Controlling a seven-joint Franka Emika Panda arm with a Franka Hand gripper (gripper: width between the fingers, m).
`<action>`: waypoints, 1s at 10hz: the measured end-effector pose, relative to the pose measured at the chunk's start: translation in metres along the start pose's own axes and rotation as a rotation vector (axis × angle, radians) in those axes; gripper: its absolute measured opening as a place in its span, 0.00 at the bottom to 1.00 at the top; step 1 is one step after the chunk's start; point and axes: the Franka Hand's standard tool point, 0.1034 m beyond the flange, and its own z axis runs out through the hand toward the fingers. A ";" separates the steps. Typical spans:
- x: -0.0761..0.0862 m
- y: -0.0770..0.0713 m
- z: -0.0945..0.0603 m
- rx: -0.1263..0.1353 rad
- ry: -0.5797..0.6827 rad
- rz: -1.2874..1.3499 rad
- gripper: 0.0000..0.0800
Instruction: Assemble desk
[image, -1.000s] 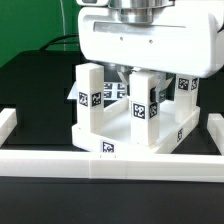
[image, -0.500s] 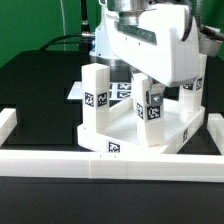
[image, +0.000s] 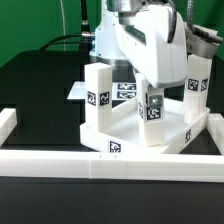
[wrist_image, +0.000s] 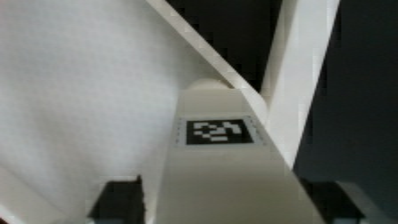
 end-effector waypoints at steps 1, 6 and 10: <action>0.000 0.000 0.000 -0.001 0.000 -0.006 0.64; -0.001 -0.001 -0.001 -0.013 0.008 -0.521 0.81; 0.000 -0.001 -0.002 -0.018 0.006 -0.879 0.81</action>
Offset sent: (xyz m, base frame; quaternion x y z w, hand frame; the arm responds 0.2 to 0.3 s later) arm 0.0034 0.0061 -0.0004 -0.0020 0.0069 -0.2672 0.9636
